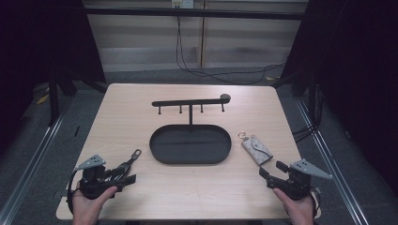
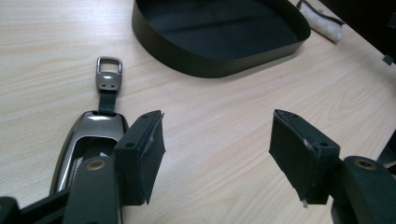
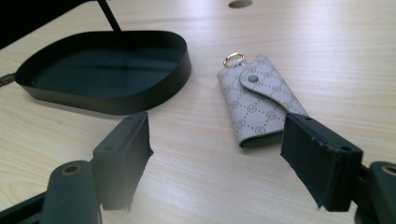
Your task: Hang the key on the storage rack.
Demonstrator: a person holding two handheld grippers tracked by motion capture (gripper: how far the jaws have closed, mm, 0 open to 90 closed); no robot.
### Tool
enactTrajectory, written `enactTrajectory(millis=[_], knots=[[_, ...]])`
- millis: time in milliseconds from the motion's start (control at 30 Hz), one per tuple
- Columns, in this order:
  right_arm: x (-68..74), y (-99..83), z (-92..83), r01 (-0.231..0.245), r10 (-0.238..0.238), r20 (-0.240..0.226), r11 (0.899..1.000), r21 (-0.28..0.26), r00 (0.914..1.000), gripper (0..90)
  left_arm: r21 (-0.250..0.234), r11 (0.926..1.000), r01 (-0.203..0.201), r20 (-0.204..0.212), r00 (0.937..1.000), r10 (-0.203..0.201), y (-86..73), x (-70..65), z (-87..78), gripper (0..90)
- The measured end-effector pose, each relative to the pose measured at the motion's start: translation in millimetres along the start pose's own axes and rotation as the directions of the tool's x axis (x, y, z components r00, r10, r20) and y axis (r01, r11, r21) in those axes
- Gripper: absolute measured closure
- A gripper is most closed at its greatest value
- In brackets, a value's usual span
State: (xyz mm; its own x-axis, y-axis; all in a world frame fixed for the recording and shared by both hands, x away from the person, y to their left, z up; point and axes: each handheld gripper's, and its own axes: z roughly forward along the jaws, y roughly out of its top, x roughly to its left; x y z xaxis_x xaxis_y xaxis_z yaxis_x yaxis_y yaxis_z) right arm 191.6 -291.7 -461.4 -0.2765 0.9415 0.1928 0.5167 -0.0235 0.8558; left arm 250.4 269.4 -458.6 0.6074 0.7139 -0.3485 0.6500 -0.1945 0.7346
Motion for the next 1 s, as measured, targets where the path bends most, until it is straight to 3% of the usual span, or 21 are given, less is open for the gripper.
enactTrajectory(millis=[33,267,400,567,667,1000], knots=[[-1.2,0.8,1.8,-0.006,0.006,-0.004,1.000,0.024,1.0000,23.4,0.002,0.9999,0.012,-0.006,0.9999,-0.012,0.1,1.5,0.9,34.9],[-2.3,0.9,1.8,-0.013,0.014,-0.009,0.999,0.032,0.9999,23.3,0.019,0.9998,0.005,-0.028,0.9996,-0.005,0.7,2.5,0.4,35.4],[-4.3,-0.1,3.1,-0.028,0.030,-0.021,0.998,0.055,0.9993,23.4,0.024,0.9994,-0.025,-0.052,0.9983,0.026,3.4,-1.0,0.0,42.3],[-5.5,0.2,2.8,-0.043,0.045,-0.028,0.998,0.055,0.9986,23.4,0.015,0.9997,-0.018,-0.026,0.9995,0.018,7.8,-3.1,-0.9,41.1],[-5.1,-0.2,2.1,-0.039,0.040,-0.024,0.998,0.054,0.9989,23.4,0.022,0.9994,-0.028,-0.034,0.9990,0.029,13.1,-4.1,-1.9,39.0],[-3.5,-0.4,7.2,-0.028,0.031,-0.034,0.996,0.087,0.9989,23.4,0.107,0.9907,-0.084,-0.066,0.9936,0.091,33.4,-7.2,3.9,40.7]])
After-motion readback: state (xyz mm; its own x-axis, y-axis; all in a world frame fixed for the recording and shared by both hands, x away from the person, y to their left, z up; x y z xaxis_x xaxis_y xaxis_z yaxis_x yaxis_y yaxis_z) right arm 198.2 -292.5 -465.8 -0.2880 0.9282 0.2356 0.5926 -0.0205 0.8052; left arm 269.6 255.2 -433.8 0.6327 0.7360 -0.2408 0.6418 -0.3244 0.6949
